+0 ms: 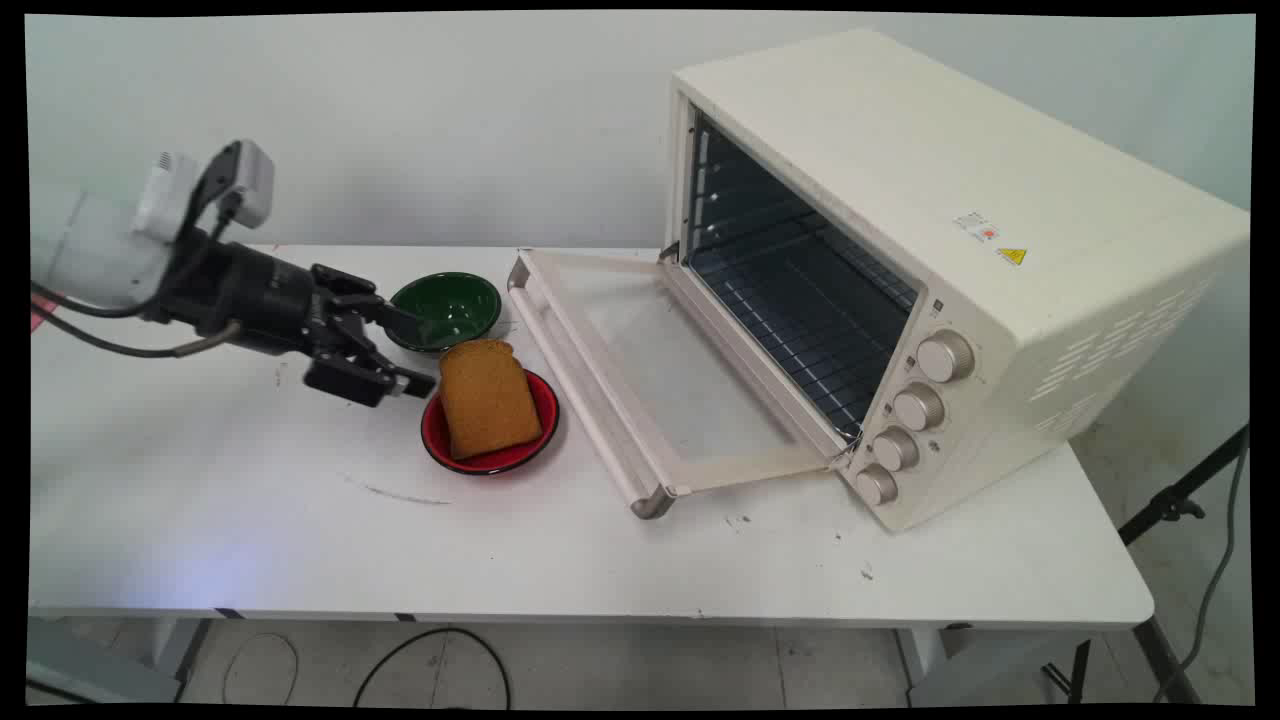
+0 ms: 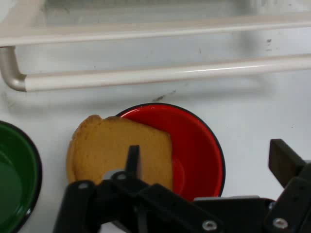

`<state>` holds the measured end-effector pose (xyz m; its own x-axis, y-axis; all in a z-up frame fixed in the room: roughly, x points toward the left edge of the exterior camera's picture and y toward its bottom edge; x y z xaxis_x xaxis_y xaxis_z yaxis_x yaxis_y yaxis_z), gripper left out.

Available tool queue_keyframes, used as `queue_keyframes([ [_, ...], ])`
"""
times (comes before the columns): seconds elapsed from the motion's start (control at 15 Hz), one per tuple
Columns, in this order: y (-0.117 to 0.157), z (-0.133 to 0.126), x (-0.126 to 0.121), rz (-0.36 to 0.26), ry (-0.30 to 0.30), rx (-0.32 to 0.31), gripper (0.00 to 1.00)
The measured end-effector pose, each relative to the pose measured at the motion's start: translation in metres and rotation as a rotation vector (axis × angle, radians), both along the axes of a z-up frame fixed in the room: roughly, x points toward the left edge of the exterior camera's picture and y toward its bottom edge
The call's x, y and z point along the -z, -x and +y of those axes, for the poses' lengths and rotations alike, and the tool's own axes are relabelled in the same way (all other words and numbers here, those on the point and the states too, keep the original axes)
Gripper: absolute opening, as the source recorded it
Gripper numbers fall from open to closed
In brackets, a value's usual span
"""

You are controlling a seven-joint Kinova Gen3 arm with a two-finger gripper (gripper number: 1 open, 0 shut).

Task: Close the oven

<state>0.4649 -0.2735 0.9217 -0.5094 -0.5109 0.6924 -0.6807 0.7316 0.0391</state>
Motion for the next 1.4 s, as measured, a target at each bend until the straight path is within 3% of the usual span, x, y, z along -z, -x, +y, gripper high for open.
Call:
queue_keyframes([
  [0.07, 0.006, -0.002, 0.005, 0.001, -0.001, -0.004, 0.00],
  [0.93, 0.082, -0.049, 0.095, -0.033, 0.011, -0.017, 0.00],
  [1.4, 0.108, -0.070, 0.123, -0.038, 0.016, -0.033, 0.00],
])
